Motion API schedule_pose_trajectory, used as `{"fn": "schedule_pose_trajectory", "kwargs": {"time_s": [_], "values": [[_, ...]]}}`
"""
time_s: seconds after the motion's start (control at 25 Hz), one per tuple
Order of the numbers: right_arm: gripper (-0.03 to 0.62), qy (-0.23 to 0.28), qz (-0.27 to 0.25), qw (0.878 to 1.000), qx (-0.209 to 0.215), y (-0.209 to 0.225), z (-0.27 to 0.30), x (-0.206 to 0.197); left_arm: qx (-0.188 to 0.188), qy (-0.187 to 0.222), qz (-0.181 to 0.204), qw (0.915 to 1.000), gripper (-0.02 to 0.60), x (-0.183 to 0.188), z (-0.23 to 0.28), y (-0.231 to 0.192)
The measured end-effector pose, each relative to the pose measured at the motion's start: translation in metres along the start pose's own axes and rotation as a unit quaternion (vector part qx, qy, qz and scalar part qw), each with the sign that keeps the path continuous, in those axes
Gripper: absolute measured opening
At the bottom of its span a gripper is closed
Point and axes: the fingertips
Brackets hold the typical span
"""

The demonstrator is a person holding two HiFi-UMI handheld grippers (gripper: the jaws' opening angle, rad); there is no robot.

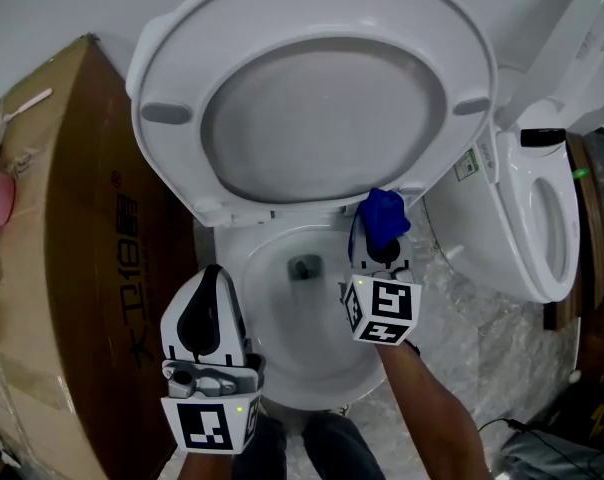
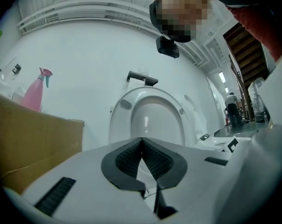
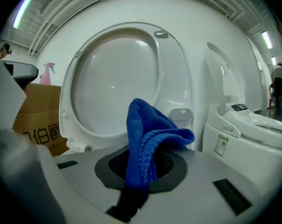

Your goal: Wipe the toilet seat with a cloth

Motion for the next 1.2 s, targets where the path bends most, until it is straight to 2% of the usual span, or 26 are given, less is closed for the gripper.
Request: {"fn": "schedule_pose_trajectory", "kwargs": {"time_s": [0.52,0.88,1.2], "values": [[0.061,-0.025,0.035,0.999,0.02,-0.066,0.015,-0.019,0.038,-0.006,0.0,0.9993,0.015,-0.003,-0.021,-0.046],[0.061,-0.041,0.035,0.996,0.075,-0.139,0.02,-0.021,0.07,-0.012,-0.001,0.9974,0.015,-0.004,-0.045,-0.082],[0.061,-0.046,0.013,0.988,0.149,-0.214,0.022,-0.008,0.097,-0.019,0.006,0.9951,0.015,-0.001,-0.064,-0.111]]}}
Point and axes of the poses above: the fingertips, and each gripper's own axes: z forward along the fingers, y to its right, x out of its top, and after that the axes turned 4 degrees about y, right-handed
